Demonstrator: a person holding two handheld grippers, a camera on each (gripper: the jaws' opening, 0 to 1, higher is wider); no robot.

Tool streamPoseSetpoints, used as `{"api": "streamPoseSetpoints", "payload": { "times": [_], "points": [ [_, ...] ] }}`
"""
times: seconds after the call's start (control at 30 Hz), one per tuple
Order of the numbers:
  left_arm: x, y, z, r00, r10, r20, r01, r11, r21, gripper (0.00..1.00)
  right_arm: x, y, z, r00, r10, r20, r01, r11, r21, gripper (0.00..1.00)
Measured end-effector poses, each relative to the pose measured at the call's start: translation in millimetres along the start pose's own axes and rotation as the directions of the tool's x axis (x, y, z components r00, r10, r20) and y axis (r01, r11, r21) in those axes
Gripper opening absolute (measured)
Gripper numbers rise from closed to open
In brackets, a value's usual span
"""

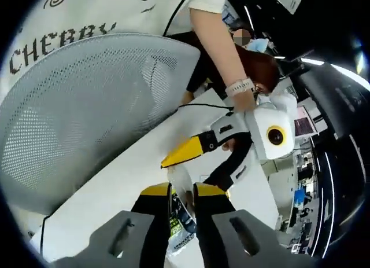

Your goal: Arrange the skincare products in the storage area until every visible bottle or jar stands upright without overlapping.

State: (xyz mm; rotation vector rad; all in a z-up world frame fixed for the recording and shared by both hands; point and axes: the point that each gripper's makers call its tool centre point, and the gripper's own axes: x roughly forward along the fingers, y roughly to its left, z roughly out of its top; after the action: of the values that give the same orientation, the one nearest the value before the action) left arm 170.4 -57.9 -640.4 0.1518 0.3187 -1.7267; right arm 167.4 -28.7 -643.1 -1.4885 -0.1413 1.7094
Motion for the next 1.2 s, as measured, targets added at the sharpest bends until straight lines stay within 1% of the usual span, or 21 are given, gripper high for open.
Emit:
{"api": "streamPoseSetpoints", "payload": {
  "times": [0.2,0.27,0.37,0.5,0.53,0.7,0.77,0.83,0.87,0.9,0.97,1.07,1.1,1.13,1.2],
  "points": [
    [-0.2,-1.0,-1.9,1.0,-0.025,-0.001,0.025,1.0,0.011,0.28,8.7,4.3,3.7,0.998,0.055,-0.003,-0.055,0.996,-0.068,0.13],
    [0.4,-1.4,-1.5,1.0,-0.024,-0.003,0.024,1.0,0.015,0.28,9.7,4.3,4.0,0.998,0.062,-0.009,-0.062,0.994,-0.092,0.13],
    [-1.4,-2.0,-2.2,1.0,-0.022,-0.003,0.023,1.0,0.013,0.28,9.5,3.9,5.4,0.998,0.064,-0.012,-0.065,0.992,-0.112,0.12],
    [-1.3,-2.4,-4.5,1.0,-0.017,-0.008,0.017,1.0,0.012,0.29,9.7,5.1,5.6,0.997,0.074,-0.026,-0.077,0.991,-0.108,0.11],
    [-1.3,-2.5,-5.3,1.0,-0.017,-0.011,0.017,1.0,0.005,0.29,9.4,5.6,5.7,0.997,0.078,-0.028,-0.081,0.991,-0.103,0.1],
    [-2.7,-0.9,-3.8,1.0,-0.002,0.013,0.002,1.0,-0.019,0.29,6.2,3.9,5.0,0.996,0.08,-0.038,-0.083,0.993,-0.078,0.09],
    [-2.1,-2.4,-2.9,1.0,-0.006,0.02,0.006,1.0,-0.027,0.29,4.8,4.5,6.8,0.995,0.093,-0.038,-0.095,0.993,-0.063,0.09],
    [-3.1,-5.4,-0.6,1.0,-0.008,0.027,0.009,1.0,-0.018,0.29,3.0,9.1,6.7,0.991,0.126,-0.048,-0.128,0.991,-0.034,0.07],
    [-5.6,-4.8,2.6,0.999,0.007,0.037,-0.006,1.0,-0.007,0.28,1.1,8.0,4.3,0.991,0.119,-0.056,-0.119,0.993,0.006,0.07],
    [-8.5,-3.2,4.1,0.999,0.035,0.039,-0.035,0.999,0.004,0.27,0.2,6.0,5.2,0.993,0.112,-0.046,-0.111,0.994,0.023,0.07],
    [-11.0,-5.6,3.6,0.998,0.049,0.041,-0.049,0.999,0.003,0.26,-3.1,3.1,6.1,0.993,0.112,-0.043,-0.111,0.994,0.019,0.06],
    [-16.1,-5.9,-0.4,0.996,0.077,0.04,-0.077,0.997,-0.002,0.25,-3.4,1.9,7.6,0.992,0.115,-0.045,-0.111,0.99,0.086,0.05],
    [-16.3,-6.4,-1.0,0.996,0.084,0.038,-0.084,0.996,-0.003,0.25,-3.3,1.6,7.8,0.992,0.114,-0.045,-0.11,0.99,0.088,0.04],
    [-16.0,-6.7,-0.7,0.994,0.106,0.033,-0.106,0.994,0.0,0.26,-3.1,0.6,8.2,0.993,0.113,-0.046,-0.109,0.99,0.09,0.04],
    [-19.5,-6.9,0.4,0.99,0.139,0.025,-0.139,0.99,0.027,0.26,-2.0,-0.9,8.4,0.992,0.114,-0.054,-0.106,0.985,0.134,0.04]
  ]
}}
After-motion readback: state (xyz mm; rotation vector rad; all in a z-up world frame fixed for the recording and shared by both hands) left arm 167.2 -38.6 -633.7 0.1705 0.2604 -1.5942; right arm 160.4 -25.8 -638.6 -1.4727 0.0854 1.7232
